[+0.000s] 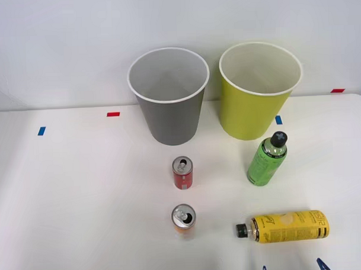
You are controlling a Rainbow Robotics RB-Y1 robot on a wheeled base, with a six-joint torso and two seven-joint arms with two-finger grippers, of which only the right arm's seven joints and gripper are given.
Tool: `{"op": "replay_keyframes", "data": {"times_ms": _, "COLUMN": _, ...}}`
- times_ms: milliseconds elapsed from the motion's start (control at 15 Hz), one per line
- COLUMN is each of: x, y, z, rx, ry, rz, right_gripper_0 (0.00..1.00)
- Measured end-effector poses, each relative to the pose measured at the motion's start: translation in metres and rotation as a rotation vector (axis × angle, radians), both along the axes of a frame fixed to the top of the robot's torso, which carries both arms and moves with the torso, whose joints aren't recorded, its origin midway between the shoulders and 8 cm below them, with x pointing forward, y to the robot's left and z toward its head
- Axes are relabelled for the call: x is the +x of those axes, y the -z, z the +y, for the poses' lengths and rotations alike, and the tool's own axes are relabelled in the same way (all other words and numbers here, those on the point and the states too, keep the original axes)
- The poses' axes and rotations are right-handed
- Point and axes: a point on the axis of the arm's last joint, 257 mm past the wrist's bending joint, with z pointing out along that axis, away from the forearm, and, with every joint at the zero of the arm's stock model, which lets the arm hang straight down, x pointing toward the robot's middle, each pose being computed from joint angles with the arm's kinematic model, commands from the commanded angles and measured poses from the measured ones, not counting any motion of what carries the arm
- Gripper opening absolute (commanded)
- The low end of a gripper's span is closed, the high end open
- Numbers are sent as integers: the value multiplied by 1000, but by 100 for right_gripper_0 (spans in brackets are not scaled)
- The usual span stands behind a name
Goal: Put cans in the gray bin, plastic bottles in the light green bin
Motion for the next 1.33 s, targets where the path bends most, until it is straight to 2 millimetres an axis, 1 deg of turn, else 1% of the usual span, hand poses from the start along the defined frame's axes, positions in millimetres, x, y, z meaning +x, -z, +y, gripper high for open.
{"op": "replay_keyframes", "data": {"times_ms": 1333, "x": 0, "y": 0, "z": 0, "rx": 0, "ry": 0, "rz": 0, "right_gripper_0": 100}}
